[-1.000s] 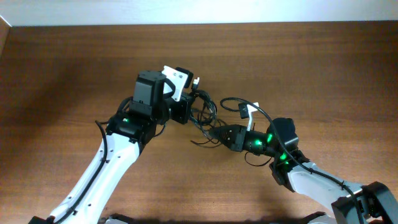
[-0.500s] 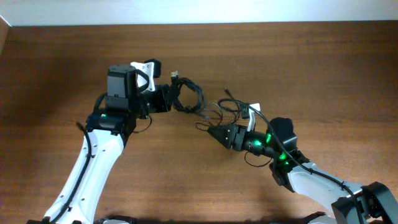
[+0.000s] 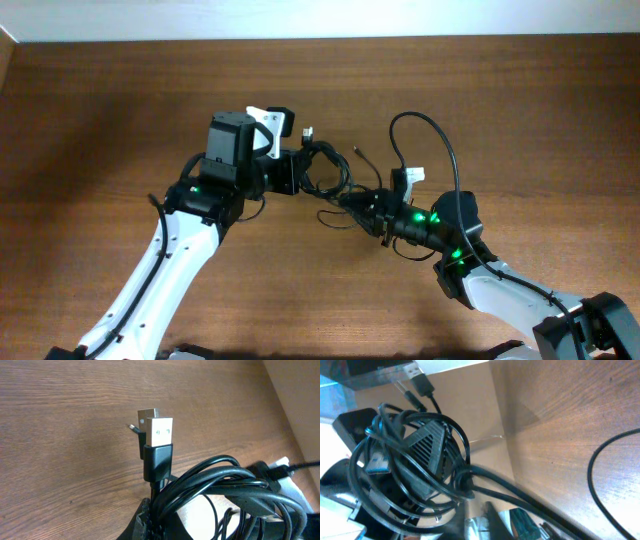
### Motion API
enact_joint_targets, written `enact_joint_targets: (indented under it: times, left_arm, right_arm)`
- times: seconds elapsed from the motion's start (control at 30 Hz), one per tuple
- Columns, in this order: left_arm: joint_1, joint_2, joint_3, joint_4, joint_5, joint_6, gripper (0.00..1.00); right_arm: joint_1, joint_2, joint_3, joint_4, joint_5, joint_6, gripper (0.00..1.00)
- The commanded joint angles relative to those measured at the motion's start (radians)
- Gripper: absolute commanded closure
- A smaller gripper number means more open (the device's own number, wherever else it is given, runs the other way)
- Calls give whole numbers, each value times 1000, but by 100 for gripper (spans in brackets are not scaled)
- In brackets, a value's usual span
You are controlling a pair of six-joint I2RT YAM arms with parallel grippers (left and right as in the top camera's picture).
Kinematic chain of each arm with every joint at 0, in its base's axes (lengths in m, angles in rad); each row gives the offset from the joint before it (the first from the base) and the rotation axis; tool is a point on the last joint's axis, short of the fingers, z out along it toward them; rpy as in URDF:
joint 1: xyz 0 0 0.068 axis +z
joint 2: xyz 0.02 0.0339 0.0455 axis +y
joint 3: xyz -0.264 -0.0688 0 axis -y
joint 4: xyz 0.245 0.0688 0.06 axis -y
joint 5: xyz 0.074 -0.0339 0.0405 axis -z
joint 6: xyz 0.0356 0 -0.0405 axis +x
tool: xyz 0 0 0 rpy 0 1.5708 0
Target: Untangle cables
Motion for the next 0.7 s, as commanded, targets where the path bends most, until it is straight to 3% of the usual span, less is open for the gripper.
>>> enact_joint_targets:
  times: [0.0,0.07,0.13,0.17,0.2,0.23,0.3,0.4,0.47,0.6,0.63,0.67]
  left_arm:
    - [-9,-10,13,3,-104,28,100]
    - [12,-10,13,3,-249,-192,100]
    - [71,-10,13,6,-252,-380,100]
    - [102,-10,13,10,-190,-436,100]
    - [114,-10,13,10,-148,-435,100]
    - [119,-10,13,10,-111,-426,100]
    - [121,-10,13,-13,46,-208,100]
    - [121,-9,13,-139,43,-190,100]
    - [120,-8,13,-160,43,-219,100]
    - [120,-2,13,-255,-18,-586,100]
    - [120,-2,13,-294,-37,-770,100]
    - [120,-1,13,-300,-38,-848,100]
  right_arm:
    - [5,0,3,3,-72,-37,96]
    - [5,0,3,-8,-152,-197,96]
    - [5,0,3,-78,-213,-377,96]
    - [5,0,3,-198,-204,-443,96]
    - [5,0,3,-236,-196,-477,96]
    - [5,0,3,-277,-169,-514,87]
    - [5,0,3,-281,-120,-514,38]
    - [5,0,3,-281,-91,-510,27]
    - [5,0,3,-278,-93,-510,28]
    - [5,0,3,-276,-195,-437,28]
    - [5,0,3,-256,-235,-431,28]
    - [5,0,3,-236,-247,-431,28]
